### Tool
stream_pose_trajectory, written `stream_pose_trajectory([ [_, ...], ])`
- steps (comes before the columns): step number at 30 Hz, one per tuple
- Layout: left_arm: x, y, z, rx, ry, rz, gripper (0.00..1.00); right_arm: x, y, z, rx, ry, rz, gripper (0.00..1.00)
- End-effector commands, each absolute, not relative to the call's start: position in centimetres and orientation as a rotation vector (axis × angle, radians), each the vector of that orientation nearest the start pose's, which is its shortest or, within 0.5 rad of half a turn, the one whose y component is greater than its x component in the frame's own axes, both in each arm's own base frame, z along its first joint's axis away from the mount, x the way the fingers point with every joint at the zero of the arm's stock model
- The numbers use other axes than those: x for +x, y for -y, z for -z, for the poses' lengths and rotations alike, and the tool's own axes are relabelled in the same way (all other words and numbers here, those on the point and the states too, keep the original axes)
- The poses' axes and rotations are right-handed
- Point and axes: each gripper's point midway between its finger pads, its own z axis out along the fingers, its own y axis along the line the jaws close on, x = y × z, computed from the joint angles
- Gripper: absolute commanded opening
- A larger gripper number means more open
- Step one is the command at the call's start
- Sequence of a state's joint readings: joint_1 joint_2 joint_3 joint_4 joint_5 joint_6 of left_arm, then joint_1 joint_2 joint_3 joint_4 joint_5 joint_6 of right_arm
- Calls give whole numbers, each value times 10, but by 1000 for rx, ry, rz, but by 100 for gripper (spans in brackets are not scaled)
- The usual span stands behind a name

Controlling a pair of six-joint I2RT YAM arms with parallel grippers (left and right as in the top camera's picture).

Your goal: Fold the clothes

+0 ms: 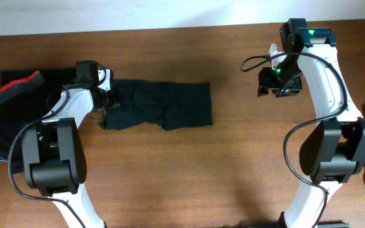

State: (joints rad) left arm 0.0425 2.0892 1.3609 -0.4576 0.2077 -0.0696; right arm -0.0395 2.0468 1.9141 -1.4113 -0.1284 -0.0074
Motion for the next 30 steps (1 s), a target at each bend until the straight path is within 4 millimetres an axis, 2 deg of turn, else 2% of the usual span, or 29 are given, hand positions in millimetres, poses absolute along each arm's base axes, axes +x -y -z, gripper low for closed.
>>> stream_pose_trajectory([
  [1,430,11,41,-123,-2901,266,1,399,-9,-133,32,-3100,-202,58],
  [4,434,-6,11,-146,-2857,173,1,399,-9,-133,32,-3100,-202,58],
  [5,438,-13,-9,-156,-2817,133,1,399,-9,-133,32,-3100,-202,58],
  [6,440,-17,-21,-162,-2792,112,1,399,-9,-133,32,-3100,-202,58],
  [9,444,-22,-51,-167,-2727,99,0,399,-9,-133,33,-3100,-202,58],
  [10,444,-22,-67,-162,-2696,99,1,399,-9,-133,32,-3100,-202,58],
  [12,445,-20,-81,-152,-2667,101,1,399,-9,-133,32,-3100,-202,58],
  [15,443,-7,-103,-109,-2626,108,0,398,-11,-134,33,-3105,-221,58],
  [18,442,6,-115,-72,-2606,116,0,397,-12,-134,33,-3109,-232,58],
  [20,441,15,-120,-43,-2601,124,1,397,-12,-134,33,-3108,-232,58],
  [27,433,77,-127,141,-2613,167,0,392,-13,-134,35,-3127,-234,58],
  [30,434,94,-134,166,-2595,138,1,390,-13,-134,37,-3137,-235,58],
])
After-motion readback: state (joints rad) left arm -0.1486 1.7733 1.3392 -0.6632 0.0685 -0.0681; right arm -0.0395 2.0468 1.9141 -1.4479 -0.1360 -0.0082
